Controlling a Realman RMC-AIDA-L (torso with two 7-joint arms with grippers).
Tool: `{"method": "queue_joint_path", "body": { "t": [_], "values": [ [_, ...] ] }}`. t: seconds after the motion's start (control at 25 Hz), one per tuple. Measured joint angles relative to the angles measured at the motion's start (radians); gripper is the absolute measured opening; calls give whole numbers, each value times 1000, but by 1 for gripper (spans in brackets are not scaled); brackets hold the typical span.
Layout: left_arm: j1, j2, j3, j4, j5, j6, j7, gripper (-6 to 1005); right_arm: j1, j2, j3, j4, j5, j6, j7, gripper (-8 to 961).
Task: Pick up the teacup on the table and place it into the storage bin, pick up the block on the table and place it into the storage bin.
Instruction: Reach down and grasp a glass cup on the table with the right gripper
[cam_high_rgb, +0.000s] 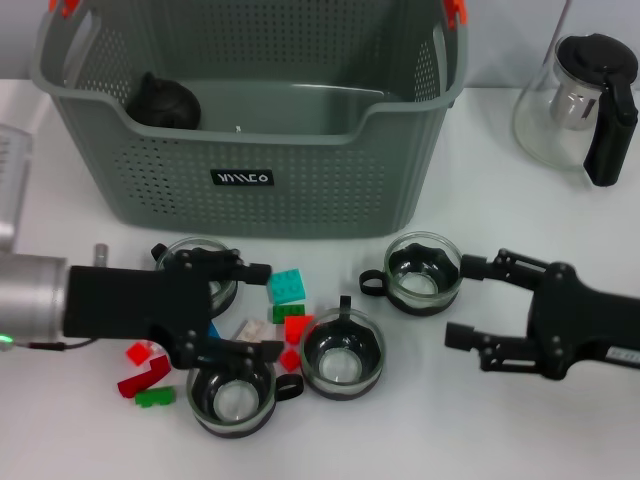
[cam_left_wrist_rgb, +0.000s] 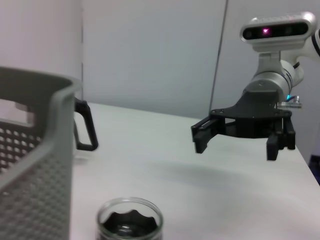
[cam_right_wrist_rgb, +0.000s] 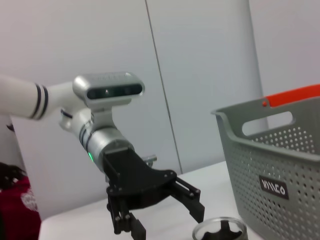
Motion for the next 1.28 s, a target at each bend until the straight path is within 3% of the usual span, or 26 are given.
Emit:
{"method": "queue_joint_path", "body": {
  "t": [0.24,0.4,0.44,0.6,0.96,1.04,1.2,1.28],
  "values": [
    [10,22,-126,33,1,60,-38,904,22,-1,-36,-184,-6,-149,195,913],
    [11,27,-162,28,1,61,-39,904,52,-4,-70,-325,-12,-220,359,912],
    [11,27,-162,27,1,55,-39,904,67,1,-131,-410,-42,-212,448,912],
    [13,26,-164,25,1,38,-39,904,97,4,-238,-488,-113,-181,537,911],
    [20,21,-167,24,-1,2,-40,905,282,7,-422,-529,-321,-107,670,848],
    [22,21,-168,24,-2,-1,-40,905,319,7,-472,-529,-366,-73,717,788],
    [31,18,-168,23,-7,-8,-39,905,357,8,-561,-550,-409,-26,780,668],
    [32,17,-168,19,-8,-15,-38,905,363,9,-599,-574,-433,1,819,670]
  ]
}}
